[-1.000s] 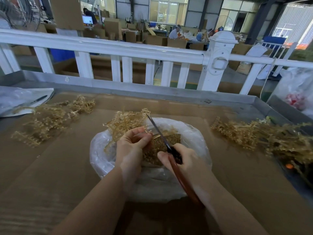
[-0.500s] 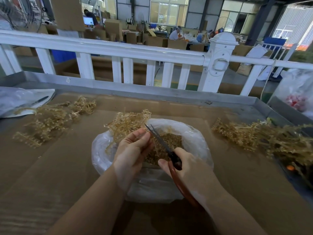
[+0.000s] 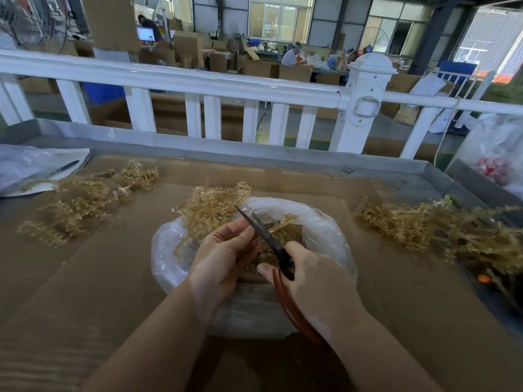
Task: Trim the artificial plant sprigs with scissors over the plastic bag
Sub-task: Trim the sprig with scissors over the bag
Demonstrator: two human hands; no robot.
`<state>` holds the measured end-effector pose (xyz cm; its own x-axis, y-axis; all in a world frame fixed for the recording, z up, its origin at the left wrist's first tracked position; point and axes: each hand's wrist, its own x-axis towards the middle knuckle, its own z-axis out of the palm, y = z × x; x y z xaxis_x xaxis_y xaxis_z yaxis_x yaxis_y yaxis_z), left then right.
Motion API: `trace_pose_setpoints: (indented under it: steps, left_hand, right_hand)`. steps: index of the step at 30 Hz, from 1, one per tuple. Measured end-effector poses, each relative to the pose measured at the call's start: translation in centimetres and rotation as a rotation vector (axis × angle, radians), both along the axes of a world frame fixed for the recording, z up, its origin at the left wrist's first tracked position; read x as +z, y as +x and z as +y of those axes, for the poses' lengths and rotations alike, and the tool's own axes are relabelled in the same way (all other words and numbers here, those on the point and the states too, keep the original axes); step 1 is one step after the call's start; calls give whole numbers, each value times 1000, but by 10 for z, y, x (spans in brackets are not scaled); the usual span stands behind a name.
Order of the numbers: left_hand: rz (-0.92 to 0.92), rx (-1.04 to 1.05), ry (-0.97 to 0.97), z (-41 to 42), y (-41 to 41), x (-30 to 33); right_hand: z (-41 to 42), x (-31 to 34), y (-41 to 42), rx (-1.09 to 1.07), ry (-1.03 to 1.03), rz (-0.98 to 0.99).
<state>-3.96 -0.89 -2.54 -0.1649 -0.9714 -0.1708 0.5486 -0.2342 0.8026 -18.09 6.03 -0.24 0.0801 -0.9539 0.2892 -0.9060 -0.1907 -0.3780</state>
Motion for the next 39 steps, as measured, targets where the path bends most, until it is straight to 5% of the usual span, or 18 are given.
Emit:
trace_pose_setpoints:
  steps: [39]
  left_hand:
    - [49,55,164,2,-3,2]
  right_hand:
    - [2,-6,4,-24,-4,69]
